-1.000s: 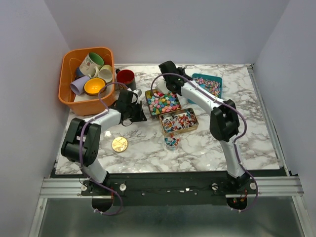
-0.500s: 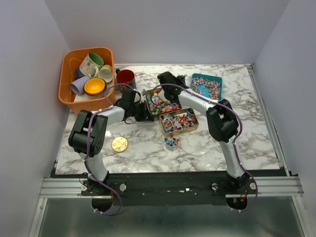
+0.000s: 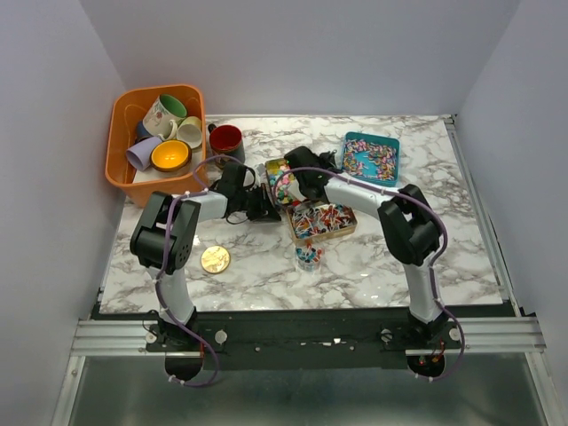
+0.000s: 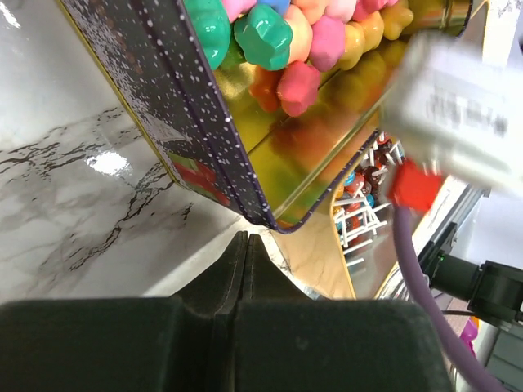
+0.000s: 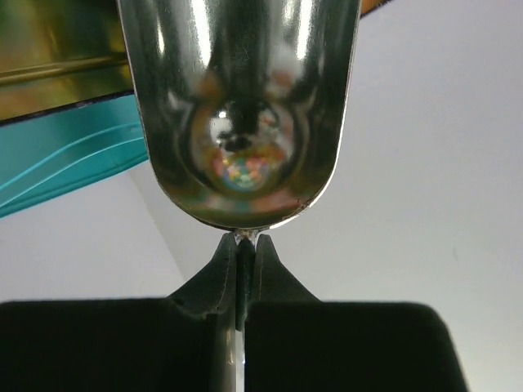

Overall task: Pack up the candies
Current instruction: Scoop the fake candies from the storage box.

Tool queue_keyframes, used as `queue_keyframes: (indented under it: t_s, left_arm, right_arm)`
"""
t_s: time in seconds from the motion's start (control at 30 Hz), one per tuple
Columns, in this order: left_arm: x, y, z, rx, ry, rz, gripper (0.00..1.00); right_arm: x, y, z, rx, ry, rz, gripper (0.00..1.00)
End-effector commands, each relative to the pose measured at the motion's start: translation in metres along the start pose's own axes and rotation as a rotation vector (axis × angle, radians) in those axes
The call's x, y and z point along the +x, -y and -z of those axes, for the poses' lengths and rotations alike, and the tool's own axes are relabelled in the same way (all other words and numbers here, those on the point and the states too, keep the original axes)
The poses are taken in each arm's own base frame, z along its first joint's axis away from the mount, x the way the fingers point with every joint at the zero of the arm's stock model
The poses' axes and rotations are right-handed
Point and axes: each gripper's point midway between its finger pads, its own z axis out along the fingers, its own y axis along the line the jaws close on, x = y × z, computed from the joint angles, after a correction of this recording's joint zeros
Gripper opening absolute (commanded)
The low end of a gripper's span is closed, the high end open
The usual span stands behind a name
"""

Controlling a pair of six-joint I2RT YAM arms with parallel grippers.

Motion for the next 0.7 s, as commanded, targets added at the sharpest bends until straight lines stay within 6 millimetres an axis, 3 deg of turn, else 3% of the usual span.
queue_keyframes:
  t_s: [0.0,0.43,0.5,0.67]
  left_arm:
    - [-0.008,0.008,-0.003,0.054,0.003,0.002,0.0]
    - [-0.005,0.003,-0.008,0.06,-0.015,0.018,0.0]
    - [-0.004,0.002,-0.01,0.067,-0.024,0.025,0.0]
    - [-0.001,-0.005,-0.017,0.083,-0.046,0.06,0.0]
  right_arm:
    - [-0.03,-0.002,0.023,-0.069,0.122,0.357,0.01]
    - [-0.069,-0.035,0.01,-0.307,0.215,0.137,0.01]
    - [-0.076,-0.048,0.012,-0.373,0.237,0.088,0.01]
    - [-0.091,-0.056,0.018,-0.462,0.304,-0.061,0.01]
